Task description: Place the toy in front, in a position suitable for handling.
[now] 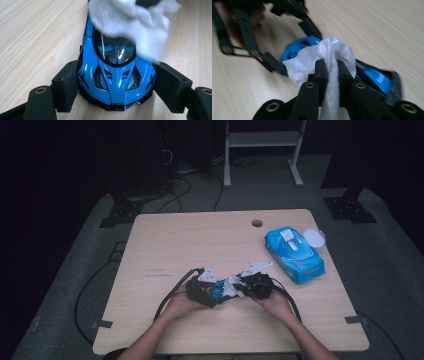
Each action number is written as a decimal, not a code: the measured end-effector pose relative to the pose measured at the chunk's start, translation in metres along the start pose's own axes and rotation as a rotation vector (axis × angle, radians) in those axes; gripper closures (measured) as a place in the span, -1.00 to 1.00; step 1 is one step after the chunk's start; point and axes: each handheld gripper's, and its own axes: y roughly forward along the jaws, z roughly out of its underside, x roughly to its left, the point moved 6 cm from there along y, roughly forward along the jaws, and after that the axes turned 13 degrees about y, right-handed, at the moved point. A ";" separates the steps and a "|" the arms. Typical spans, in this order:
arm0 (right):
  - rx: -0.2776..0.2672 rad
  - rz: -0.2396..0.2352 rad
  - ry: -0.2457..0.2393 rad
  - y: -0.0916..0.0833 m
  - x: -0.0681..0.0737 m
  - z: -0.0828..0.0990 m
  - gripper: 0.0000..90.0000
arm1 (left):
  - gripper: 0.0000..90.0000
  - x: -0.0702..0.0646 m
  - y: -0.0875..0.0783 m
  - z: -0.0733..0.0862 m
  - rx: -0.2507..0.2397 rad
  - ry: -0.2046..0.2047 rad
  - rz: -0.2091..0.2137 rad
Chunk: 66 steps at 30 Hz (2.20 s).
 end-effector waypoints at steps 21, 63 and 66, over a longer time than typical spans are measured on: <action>0.053 -0.104 -0.010 0.033 0.032 -0.010 0.82 | -0.49 -0.002 -0.002 0.003 0.047 0.002 0.005; -0.067 0.173 0.133 -0.028 -0.060 -0.024 0.82 | -0.49 -0.002 -0.002 0.004 0.031 0.007 0.005; -0.058 0.175 0.159 -0.031 -0.064 -0.021 0.82 | -0.49 -0.002 -0.002 0.004 0.030 0.009 0.004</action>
